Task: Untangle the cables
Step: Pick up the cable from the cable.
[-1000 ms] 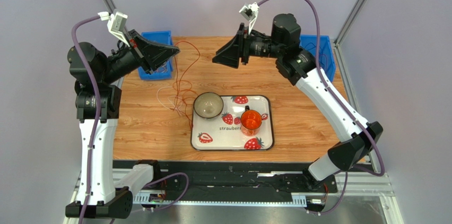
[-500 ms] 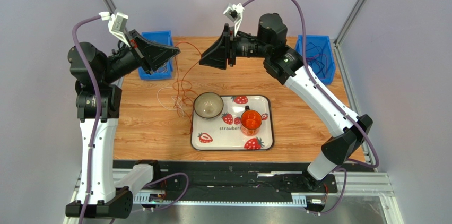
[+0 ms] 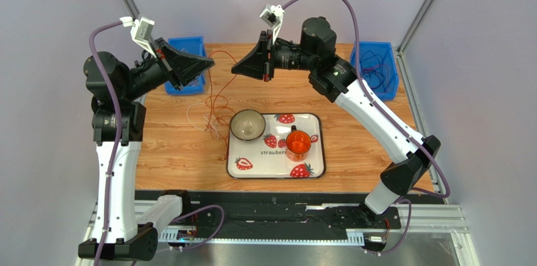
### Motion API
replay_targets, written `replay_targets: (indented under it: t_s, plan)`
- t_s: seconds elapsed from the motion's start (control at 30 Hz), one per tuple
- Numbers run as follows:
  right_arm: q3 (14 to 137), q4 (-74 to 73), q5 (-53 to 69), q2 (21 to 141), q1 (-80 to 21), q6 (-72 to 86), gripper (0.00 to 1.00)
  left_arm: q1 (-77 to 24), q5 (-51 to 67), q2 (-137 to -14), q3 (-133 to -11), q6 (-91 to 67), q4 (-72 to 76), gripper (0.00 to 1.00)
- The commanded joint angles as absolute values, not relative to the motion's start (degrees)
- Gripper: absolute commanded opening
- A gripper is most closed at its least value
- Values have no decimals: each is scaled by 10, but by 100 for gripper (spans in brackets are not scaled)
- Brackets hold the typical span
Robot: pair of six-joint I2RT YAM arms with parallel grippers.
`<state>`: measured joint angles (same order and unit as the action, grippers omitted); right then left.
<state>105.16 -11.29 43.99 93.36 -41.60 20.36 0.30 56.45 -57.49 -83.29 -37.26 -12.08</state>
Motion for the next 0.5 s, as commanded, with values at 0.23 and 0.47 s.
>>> replay_targets:
  t_s: [0.23, 0.47]
  plan:
    - [1262, -166, 354, 958, -418, 168, 0, 2, 425, -505, -746, -227, -306, 9]
    - [1382, -135, 350, 994, -418, 209, 0, 2, 387, -499, -670, -221, -311, 40]
